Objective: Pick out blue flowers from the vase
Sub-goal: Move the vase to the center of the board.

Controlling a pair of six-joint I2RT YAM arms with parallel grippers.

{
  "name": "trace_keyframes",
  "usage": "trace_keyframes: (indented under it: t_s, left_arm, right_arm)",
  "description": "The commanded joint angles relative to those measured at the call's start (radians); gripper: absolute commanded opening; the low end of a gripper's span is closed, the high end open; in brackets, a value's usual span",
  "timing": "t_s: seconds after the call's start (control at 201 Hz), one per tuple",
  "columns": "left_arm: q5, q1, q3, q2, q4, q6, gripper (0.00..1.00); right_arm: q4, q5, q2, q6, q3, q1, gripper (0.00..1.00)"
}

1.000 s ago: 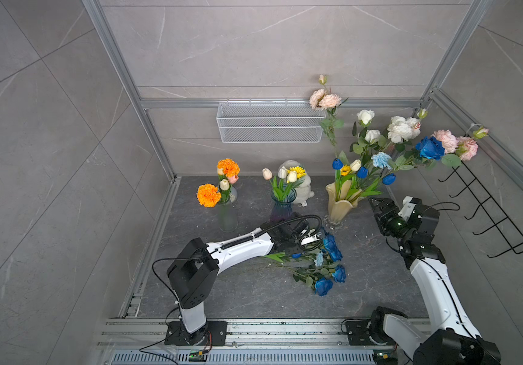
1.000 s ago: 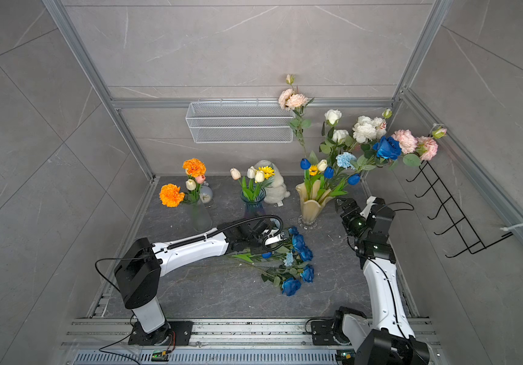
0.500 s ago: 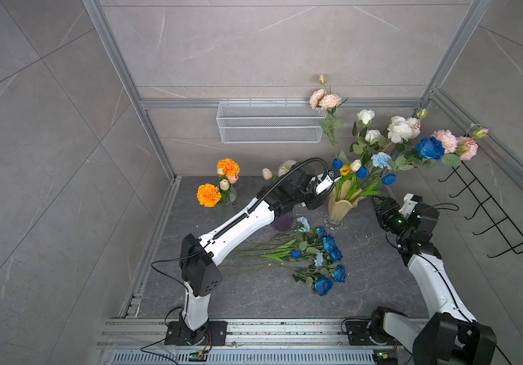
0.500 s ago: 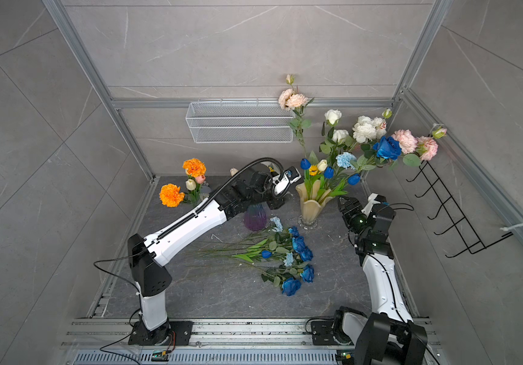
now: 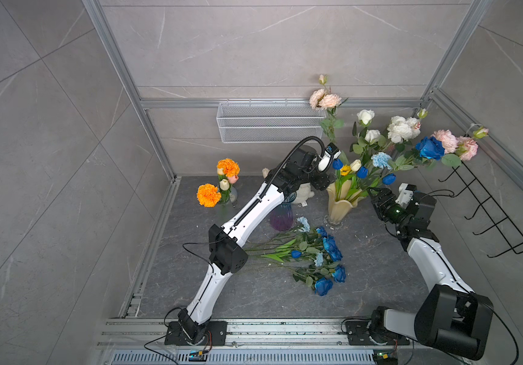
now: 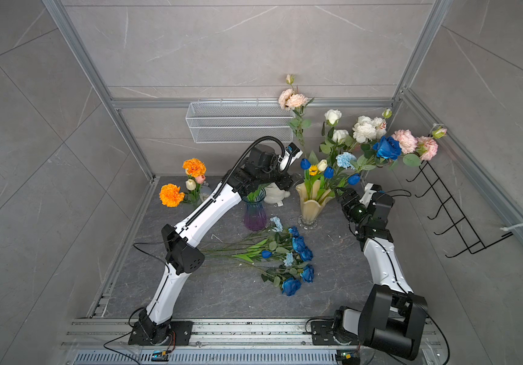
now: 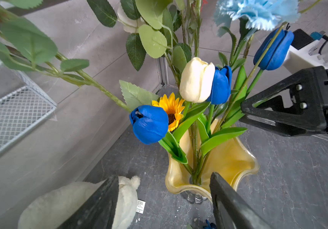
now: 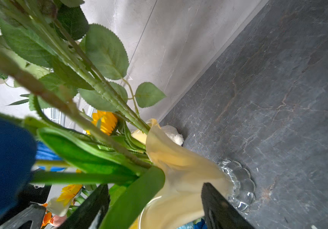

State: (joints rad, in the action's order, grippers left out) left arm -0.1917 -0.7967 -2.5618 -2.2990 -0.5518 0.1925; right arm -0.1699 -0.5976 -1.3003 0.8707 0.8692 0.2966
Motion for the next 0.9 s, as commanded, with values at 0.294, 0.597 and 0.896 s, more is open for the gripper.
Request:
trace_keyframes:
  t_s: [0.294, 0.597, 0.896]
  left_arm:
    - [-0.052, -0.002, -0.042, -0.024, 0.074, -0.059, 0.78]
    - [-0.034, -0.005, -0.057, -0.108, 0.07, -0.068, 0.79]
    - [-0.011, -0.009, -0.056, -0.109, 0.061, -0.042, 0.79]
  right_arm:
    - [0.008, -0.005, -0.14, -0.089, 0.118, -0.089, 0.74]
    - [0.028, 0.035, -0.183, -0.109, 0.151, -0.102, 0.71]
    - [0.373, 0.117, -0.198, -0.281, 0.305, -0.151, 0.44]
